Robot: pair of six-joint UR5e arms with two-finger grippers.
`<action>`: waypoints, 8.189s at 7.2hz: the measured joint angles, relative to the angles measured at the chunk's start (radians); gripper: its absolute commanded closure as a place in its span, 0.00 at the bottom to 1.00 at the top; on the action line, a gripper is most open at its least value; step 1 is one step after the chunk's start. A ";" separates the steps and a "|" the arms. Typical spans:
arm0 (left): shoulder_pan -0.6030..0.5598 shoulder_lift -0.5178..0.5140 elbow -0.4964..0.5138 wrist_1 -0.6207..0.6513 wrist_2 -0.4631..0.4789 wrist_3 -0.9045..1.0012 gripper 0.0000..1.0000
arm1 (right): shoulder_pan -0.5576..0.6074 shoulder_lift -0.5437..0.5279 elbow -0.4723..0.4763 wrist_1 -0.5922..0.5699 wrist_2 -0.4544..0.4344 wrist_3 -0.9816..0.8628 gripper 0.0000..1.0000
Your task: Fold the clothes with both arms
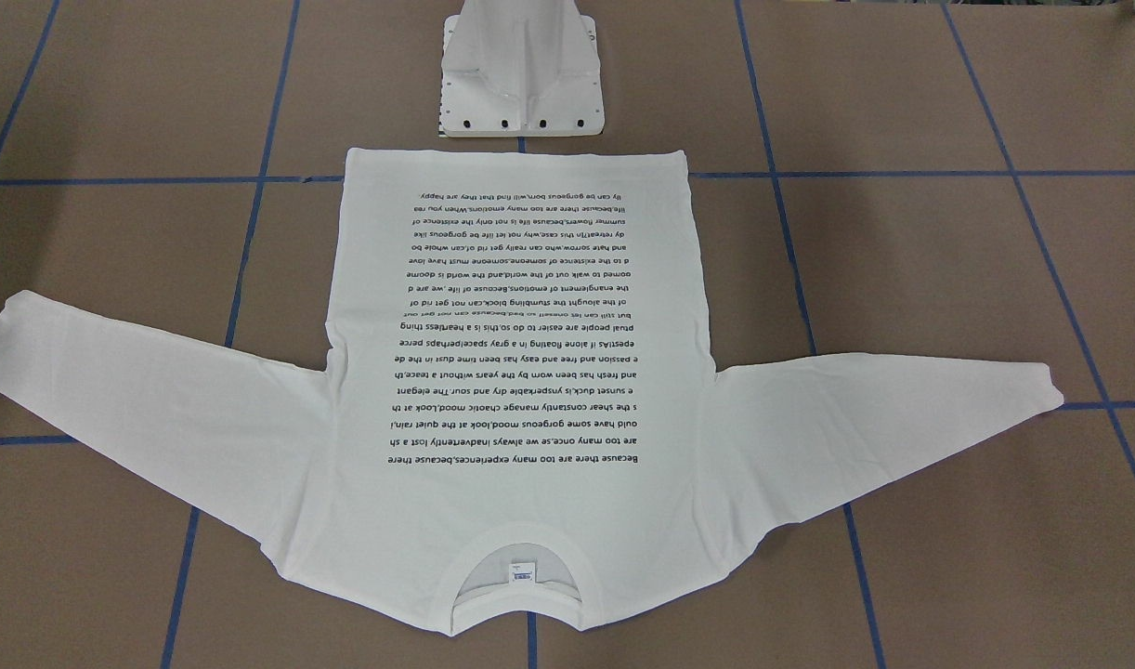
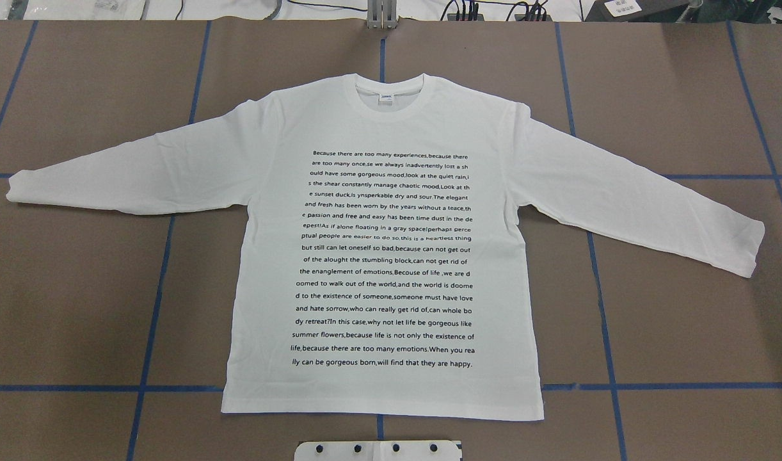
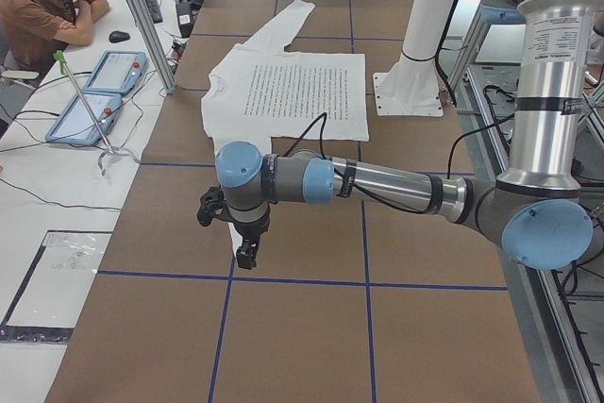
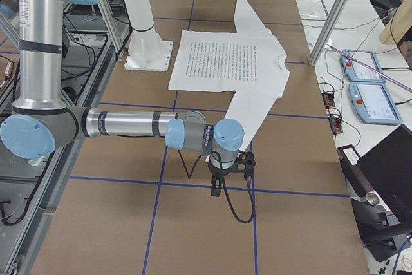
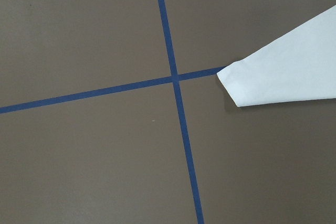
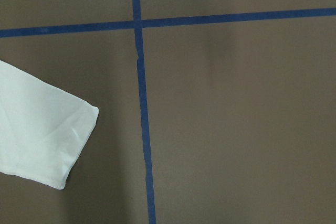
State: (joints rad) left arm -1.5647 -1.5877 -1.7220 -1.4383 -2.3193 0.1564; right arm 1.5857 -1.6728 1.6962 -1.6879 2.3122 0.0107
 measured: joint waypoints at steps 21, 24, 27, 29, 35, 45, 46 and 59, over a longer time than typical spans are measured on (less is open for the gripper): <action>0.023 -0.003 0.121 -0.416 -0.075 -0.089 0.00 | -0.461 0.031 -0.317 0.860 -0.116 0.623 0.79; 0.023 -0.002 0.122 -0.416 -0.075 -0.089 0.00 | -0.467 0.040 -0.309 0.838 -0.113 0.621 1.00; 0.023 -0.001 0.124 -0.416 -0.075 -0.088 0.00 | -0.465 0.039 -0.270 0.814 -0.101 0.621 1.00; 0.023 0.000 0.129 -0.416 -0.075 -0.088 0.00 | -0.442 0.035 -0.187 0.799 -0.051 0.621 1.00; 0.023 0.001 0.172 -0.453 -0.074 -0.085 0.00 | -0.481 0.495 -0.094 0.767 0.153 1.056 1.00; 0.018 0.002 0.210 -0.507 -0.074 -0.098 0.00 | -0.996 1.192 -0.623 0.766 -0.397 1.283 1.00; 0.019 0.001 0.211 -0.507 -0.074 -0.098 0.00 | -1.010 1.209 -0.647 0.768 -0.422 1.282 1.00; 0.138 -0.025 0.205 -0.646 -0.016 -0.506 0.01 | -0.880 1.094 -0.464 0.424 -0.361 1.161 0.01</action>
State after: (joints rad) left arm -1.4265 -1.6125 -1.5174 -2.0847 -2.3349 -0.3495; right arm 0.7060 -0.5792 1.2320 -1.2635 1.9515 1.1721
